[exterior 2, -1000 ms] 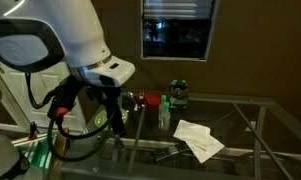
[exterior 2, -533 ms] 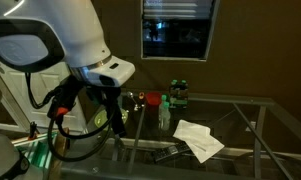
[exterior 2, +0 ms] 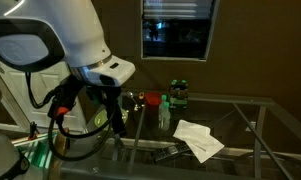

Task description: Put one of the bottles in the bottle carrier

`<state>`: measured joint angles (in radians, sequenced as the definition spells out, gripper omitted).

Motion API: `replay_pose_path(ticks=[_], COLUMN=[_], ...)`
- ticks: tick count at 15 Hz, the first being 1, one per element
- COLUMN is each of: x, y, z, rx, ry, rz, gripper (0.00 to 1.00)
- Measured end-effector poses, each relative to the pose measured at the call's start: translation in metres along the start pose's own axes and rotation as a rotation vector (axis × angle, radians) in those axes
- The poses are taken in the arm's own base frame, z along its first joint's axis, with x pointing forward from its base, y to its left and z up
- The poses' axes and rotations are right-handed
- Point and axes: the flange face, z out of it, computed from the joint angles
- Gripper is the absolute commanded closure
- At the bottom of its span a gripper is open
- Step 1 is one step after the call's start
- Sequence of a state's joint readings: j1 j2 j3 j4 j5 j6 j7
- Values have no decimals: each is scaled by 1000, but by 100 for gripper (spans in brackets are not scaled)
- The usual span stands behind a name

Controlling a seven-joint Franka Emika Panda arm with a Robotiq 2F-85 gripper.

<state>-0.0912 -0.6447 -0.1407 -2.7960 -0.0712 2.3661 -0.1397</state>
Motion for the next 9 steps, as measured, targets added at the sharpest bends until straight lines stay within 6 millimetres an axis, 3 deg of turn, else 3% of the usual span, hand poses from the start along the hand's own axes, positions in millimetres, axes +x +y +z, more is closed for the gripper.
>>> replay_pose_path(ticks=[4, 9], x=[8, 17], y=[-24, -93], z=[7, 36], rx=[31, 92], ry=[-20, -65], rz=[-38, -193], gripper=[0, 0])
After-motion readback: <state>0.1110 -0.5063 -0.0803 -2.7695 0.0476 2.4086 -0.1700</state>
